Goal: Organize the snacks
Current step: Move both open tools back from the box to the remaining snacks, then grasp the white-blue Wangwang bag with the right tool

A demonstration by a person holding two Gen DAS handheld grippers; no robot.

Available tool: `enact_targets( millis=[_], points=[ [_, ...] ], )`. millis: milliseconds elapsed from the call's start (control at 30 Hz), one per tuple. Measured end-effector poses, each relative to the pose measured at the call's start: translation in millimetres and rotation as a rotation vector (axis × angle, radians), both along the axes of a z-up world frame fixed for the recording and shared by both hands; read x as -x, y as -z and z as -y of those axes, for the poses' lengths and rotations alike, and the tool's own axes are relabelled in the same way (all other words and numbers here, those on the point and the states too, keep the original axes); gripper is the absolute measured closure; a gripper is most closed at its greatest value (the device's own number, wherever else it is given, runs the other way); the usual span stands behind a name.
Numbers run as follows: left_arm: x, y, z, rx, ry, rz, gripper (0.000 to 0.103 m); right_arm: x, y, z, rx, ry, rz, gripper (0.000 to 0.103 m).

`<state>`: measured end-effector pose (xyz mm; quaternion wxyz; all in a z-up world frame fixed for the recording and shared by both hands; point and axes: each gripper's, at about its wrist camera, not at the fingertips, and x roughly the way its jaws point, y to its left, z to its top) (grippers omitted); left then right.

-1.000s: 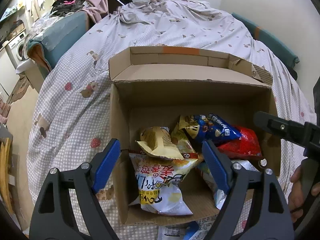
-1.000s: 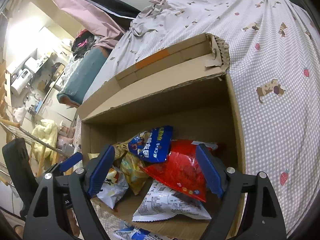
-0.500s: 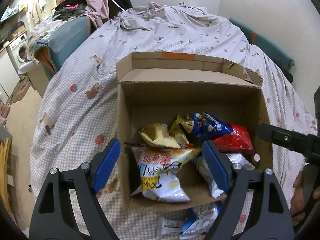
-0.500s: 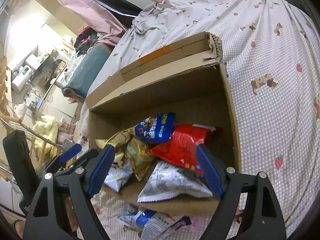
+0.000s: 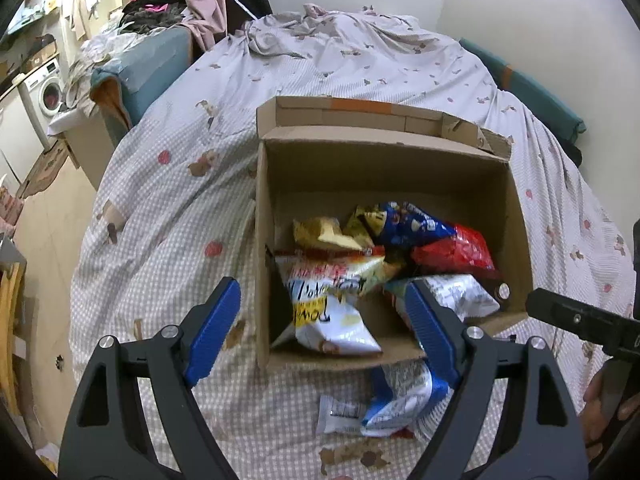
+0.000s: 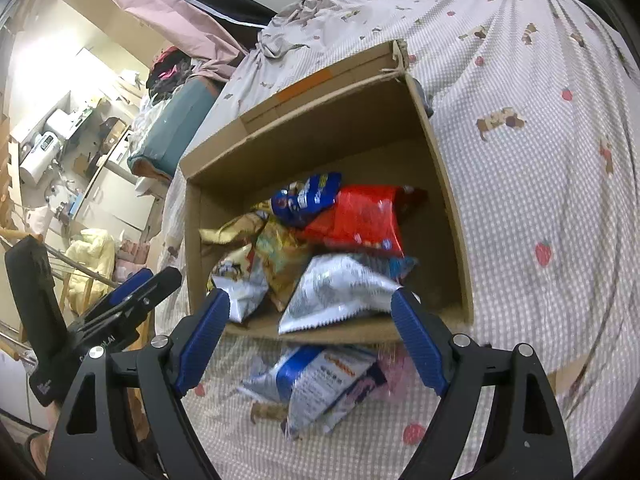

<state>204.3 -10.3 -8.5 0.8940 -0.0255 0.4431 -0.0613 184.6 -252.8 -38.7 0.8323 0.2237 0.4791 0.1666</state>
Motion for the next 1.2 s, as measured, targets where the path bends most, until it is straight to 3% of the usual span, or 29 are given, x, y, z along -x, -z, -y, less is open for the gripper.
enact_targets(
  millis=[567,700,867,967,1200],
  points=[
    [47.9,-4.7,-0.8,0.025,0.038,-0.028,0.019,45.9,11.7,2.6,-0.015,0.012,-0.074,0.017],
    [57.0,-1.3,-5.3,0.017,0.022,-0.039,0.019,48.2,26.1,-1.1,-0.007,0.005,-0.141,0.016],
    [66.6,6.2,-22.9,0.055,-0.055,-0.085,0.019,44.6,49.2,0.4,-0.089,0.007,-0.225,0.009],
    [73.0,12.7,-32.6,0.089,-0.105,-0.111,0.007,41.3,64.4,-0.1,-0.133,0.009,-0.279,0.005],
    [74.9,21.6,-34.0,0.078,-0.135,-0.14,0.006,26.2,97.8,-13.3,-0.216,0.016,-0.39,0.005]
  ],
)
